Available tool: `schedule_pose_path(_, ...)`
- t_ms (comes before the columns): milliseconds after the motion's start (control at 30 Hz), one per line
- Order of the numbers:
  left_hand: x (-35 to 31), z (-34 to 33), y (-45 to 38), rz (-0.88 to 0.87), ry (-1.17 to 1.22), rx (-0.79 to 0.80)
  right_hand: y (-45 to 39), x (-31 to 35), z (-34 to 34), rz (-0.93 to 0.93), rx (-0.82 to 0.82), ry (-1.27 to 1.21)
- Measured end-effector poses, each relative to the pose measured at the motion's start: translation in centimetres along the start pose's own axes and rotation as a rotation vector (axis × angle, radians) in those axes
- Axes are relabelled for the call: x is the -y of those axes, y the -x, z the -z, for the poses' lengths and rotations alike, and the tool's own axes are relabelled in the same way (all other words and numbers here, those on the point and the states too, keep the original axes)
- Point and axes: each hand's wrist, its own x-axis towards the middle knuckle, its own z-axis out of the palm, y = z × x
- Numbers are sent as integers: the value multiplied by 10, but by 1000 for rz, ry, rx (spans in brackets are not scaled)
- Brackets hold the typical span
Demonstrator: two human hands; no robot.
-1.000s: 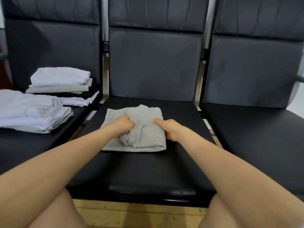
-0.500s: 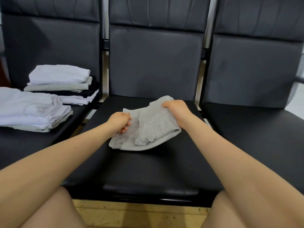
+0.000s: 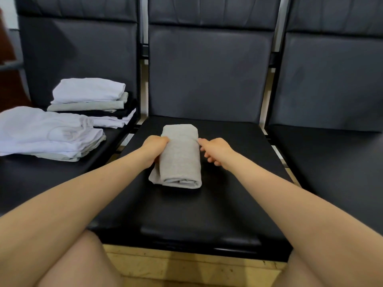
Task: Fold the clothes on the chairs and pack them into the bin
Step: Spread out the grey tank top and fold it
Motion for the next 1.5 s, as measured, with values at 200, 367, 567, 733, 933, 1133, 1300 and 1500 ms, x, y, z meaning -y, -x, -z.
schedule_pose_path(200, 14, 15, -9, -372, -676, -120, 7, -1, -28, 88, 47, 166)
schedule_pose_path(367, 21, 19, -13, -378, -779, -140, 13, 11, -54, 27, 35, -28)
schedule_pose_path(567, 18, 21, -6, -340, -728, -63, 17, 21, -34, 23, 8, -540)
schedule_pose_path(733, 1, 2, 20, -173, -447, 131, 17, 17, 2, 87, -66, -579)
schedule_pose_path(933, -17, -17, 34, 153, 373, 537, 25, 12, 47, 216, 121, -789)
schedule_pose_path(1133, -45, -26, 26, 66, 809, 467, 22, 3, 57, 164, 328, -814)
schedule_pose_path(1300, -44, -34, 22, -5, 787, 339, 14, -6, 51, 33, 412, -639)
schedule_pose_path(1500, -48, -35, 22, -122, 653, -54, 17, -13, 56, -174, 519, -476)
